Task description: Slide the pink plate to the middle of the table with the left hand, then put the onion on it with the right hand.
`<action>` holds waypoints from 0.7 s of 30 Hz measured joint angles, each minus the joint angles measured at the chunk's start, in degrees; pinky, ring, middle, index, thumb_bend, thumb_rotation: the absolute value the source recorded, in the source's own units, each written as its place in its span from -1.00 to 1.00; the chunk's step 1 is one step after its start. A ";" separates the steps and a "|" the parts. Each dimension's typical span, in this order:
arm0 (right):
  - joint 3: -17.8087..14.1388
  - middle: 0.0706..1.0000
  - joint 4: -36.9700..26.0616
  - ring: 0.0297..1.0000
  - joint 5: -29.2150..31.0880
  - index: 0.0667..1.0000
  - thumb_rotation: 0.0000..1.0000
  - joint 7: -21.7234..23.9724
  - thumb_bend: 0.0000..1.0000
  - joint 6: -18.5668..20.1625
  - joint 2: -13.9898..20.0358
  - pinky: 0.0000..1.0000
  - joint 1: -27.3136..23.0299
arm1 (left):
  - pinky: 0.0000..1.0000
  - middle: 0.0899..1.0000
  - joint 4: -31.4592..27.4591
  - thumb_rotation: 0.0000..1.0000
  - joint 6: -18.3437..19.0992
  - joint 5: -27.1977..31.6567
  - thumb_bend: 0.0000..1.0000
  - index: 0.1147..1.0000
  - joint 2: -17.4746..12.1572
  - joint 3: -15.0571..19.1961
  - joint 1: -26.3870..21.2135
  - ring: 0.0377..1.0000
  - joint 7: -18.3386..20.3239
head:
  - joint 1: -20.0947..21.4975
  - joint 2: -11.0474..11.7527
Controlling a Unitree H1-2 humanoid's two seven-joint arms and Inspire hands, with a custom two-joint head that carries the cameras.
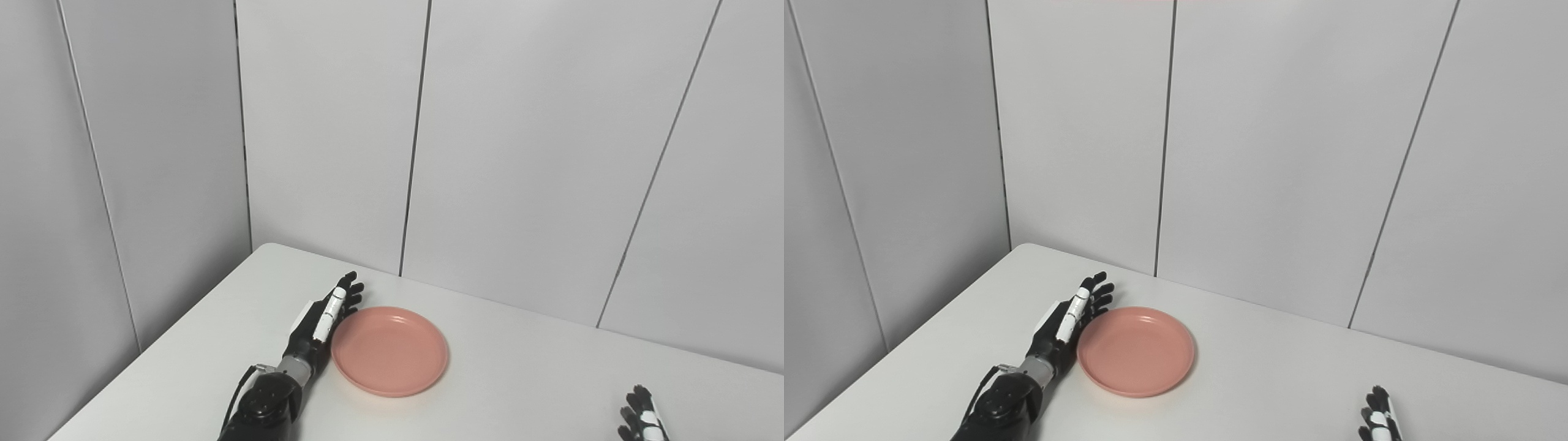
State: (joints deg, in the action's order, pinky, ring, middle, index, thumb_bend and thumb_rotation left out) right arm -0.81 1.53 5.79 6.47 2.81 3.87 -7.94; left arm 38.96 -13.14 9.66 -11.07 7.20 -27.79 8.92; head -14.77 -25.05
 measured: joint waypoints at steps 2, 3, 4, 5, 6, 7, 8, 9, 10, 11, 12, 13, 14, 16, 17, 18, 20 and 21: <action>0.06 1.00 0.00 1.00 -0.07 1.00 1.00 0.03 -0.08 -0.01 0.00 1.00 -0.01 | 0.87 0.85 -0.52 1.00 0.11 -0.03 0.28 0.84 0.55 -0.22 0.17 0.86 0.32 | 0.18 -0.09; 0.07 1.00 0.00 1.00 -0.10 1.00 1.00 0.03 -0.09 -0.02 0.01 1.00 -0.01 | 0.86 0.84 -0.54 1.00 0.13 -0.04 0.30 0.84 0.68 -0.26 0.17 0.86 0.38 | 0.35 -0.17; 0.07 1.00 0.00 1.00 -0.22 1.00 1.00 0.02 -0.09 -0.04 0.06 1.00 -0.01 | 0.85 0.84 -0.54 1.00 0.12 -0.08 0.31 0.83 0.74 -0.28 0.17 0.85 0.39 | 0.62 -0.26; 0.07 1.00 0.00 1.00 -0.39 1.00 1.00 0.01 -0.09 -0.05 0.11 1.00 -0.01 | 0.84 0.84 -0.54 1.00 0.12 -0.12 0.32 0.84 0.75 -0.36 0.17 0.85 0.40 | 1.05 -0.35; 0.07 1.00 -0.02 1.00 -0.45 1.00 1.00 0.02 -0.09 -0.05 0.16 1.00 -0.01 | 0.84 0.84 -0.54 1.00 0.10 -0.16 0.32 0.84 0.75 -0.46 0.17 0.86 0.40 | 1.06 -0.35; 0.07 1.00 -0.03 1.00 -0.46 1.00 1.00 0.02 -0.10 -0.06 0.18 1.00 -0.01 | 0.85 0.85 -0.52 1.00 0.09 -0.19 0.33 0.84 0.75 -0.55 0.17 0.86 0.44 | 1.41 -0.44; 0.07 1.00 -0.03 1.00 -0.45 1.00 1.00 0.02 -0.10 -0.06 0.19 1.00 -0.01 | 0.86 0.85 -0.50 1.00 0.05 -0.17 0.33 0.85 0.75 -0.61 0.16 0.87 0.57 | 1.41 -0.53; 0.07 1.00 -0.05 1.00 -0.45 1.00 1.00 0.04 -0.11 -0.06 0.18 1.00 -0.01 | 0.85 0.85 -0.46 1.00 0.01 -0.16 0.34 0.84 0.77 -0.66 0.15 0.86 0.81 | 1.85 -0.79; 0.07 1.00 -0.09 1.00 -0.44 1.00 1.00 0.08 -0.11 -0.06 0.18 1.00 -0.01 | 0.84 0.84 -0.44 1.00 0.00 -0.17 0.34 0.83 0.79 -0.75 0.15 0.86 0.89 | 1.94 -0.79; 0.07 1.00 -0.20 1.00 -0.45 1.00 1.00 0.08 -0.12 -0.05 0.18 1.00 -0.01 | 0.85 0.85 -0.38 1.00 -0.07 -0.29 0.35 0.84 0.84 -0.88 0.13 0.86 0.92 | 2.29 -0.88; 0.06 1.00 -0.31 1.00 -0.45 1.00 1.00 0.07 -0.12 -0.06 0.18 1.00 -0.01 | 0.85 0.85 -0.31 1.00 -0.12 -0.34 0.35 0.84 0.88 -1.06 0.09 0.86 0.96 | 2.29 -0.88; 0.05 1.00 -0.41 1.00 -0.45 1.00 1.00 0.04 -0.11 -0.06 0.18 1.00 -0.01 | 0.84 0.85 -0.19 1.00 -0.20 -0.43 0.35 0.84 0.91 -1.20 0.03 0.86 0.97 | 2.38 -0.97; 0.04 1.00 -0.46 1.00 -0.44 1.00 1.00 0.01 -0.11 -0.05 0.18 1.00 -0.01 | 0.84 0.84 -0.07 1.00 -0.31 -0.52 0.36 0.84 0.92 -1.36 -0.04 0.85 0.98 | 2.73 -1.14; 0.04 1.00 -0.56 1.00 -0.45 1.00 1.00 -0.08 -0.07 -0.05 0.15 1.00 -0.01 | 0.84 0.84 0.02 1.00 -0.54 -1.11 0.37 0.84 0.98 -1.75 -0.11 0.85 0.99 | 3.69 -1.67; 0.04 1.00 -0.68 1.00 -0.47 1.00 1.00 -0.20 -0.07 -0.05 0.12 1.00 -0.02 | 0.84 0.84 0.09 1.00 -0.66 -1.44 0.37 0.84 0.99 -2.13 -0.16 0.85 0.99 | 3.70 -1.67; 0.03 1.00 -0.79 1.00 -0.50 1.00 1.00 -0.38 -0.06 -0.05 0.08 1.00 -0.03 | 0.85 0.85 0.15 1.00 -0.80 -1.62 0.37 0.84 0.99 -2.45 -0.20 0.85 1.00 | 4.48 -2.11; 0.03 1.00 -0.84 1.00 -0.57 1.00 1.00 -0.74 -0.06 -0.05 0.04 1.00 -0.13 | 0.86 0.85 0.18 1.00 -0.93 -2.22 0.39 0.84 1.08 -2.84 -0.25 0.86 1.02 | 4.57 -2.20; 0.04 1.00 -0.84 1.00 -0.58 1.00 1.00 -0.85 -0.06 -0.05 0.04 1.00 -0.16 | 0.87 0.85 0.18 1.00 -0.93 -2.44 0.39 0.85 1.10 -3.01 -0.26 0.86 1.02 | 5.01 -2.37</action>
State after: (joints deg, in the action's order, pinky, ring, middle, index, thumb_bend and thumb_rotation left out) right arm -0.78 0.69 5.21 5.61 2.77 3.91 -8.10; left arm 39.14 -14.07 7.22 -9.97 4.19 -28.06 9.94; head -9.76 -27.42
